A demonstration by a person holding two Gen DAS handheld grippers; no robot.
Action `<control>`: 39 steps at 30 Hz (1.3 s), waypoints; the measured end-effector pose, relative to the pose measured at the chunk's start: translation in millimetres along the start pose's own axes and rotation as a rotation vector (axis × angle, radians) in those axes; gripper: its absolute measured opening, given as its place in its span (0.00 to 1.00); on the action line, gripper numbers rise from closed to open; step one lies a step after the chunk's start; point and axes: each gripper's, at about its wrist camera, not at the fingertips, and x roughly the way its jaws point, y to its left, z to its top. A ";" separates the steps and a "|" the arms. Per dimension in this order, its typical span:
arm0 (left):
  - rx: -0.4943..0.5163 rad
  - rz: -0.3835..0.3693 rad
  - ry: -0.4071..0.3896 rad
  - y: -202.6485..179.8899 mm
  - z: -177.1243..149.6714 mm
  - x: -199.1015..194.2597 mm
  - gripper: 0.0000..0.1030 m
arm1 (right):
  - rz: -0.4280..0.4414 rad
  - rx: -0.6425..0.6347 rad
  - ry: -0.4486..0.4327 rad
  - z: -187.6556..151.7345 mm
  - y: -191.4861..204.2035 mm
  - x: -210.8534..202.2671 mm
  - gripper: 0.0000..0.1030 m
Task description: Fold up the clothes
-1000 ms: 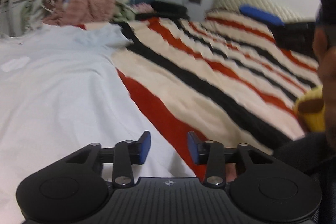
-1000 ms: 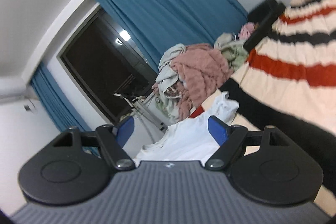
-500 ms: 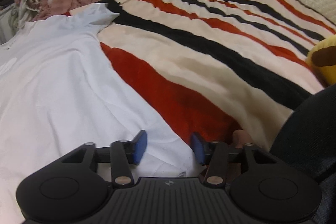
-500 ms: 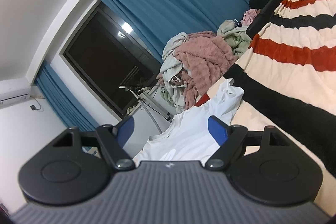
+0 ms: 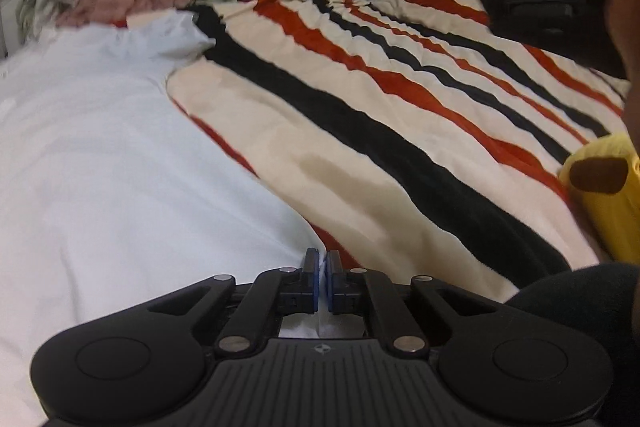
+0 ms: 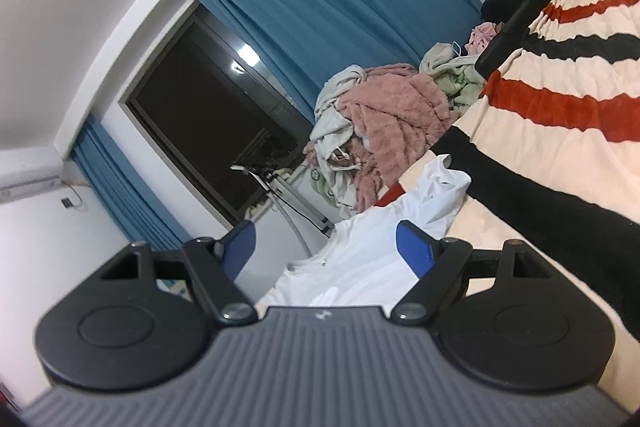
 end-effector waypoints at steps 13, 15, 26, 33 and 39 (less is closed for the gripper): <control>-0.119 0.176 -0.169 89.2 4.6 -108.5 0.71 | -0.028 -0.275 0.065 -23.2 48.4 12.0 0.77; -0.136 0.243 -0.199 108.7 4.8 -130.9 0.74 | -0.025 -0.301 0.089 -28.3 59.5 17.3 0.77; -0.264 0.546 -0.366 196.9 15.8 -223.5 0.79 | -0.041 -0.428 0.178 -49.1 137.2 84.3 0.77; -0.347 0.599 -0.335 235.9 -0.1 -223.0 0.79 | -0.038 -0.494 0.216 -74.0 167.2 146.6 0.76; -0.485 0.573 -0.262 303.0 8.4 -187.8 0.82 | -0.057 -0.529 0.286 -104.3 141.0 172.5 0.76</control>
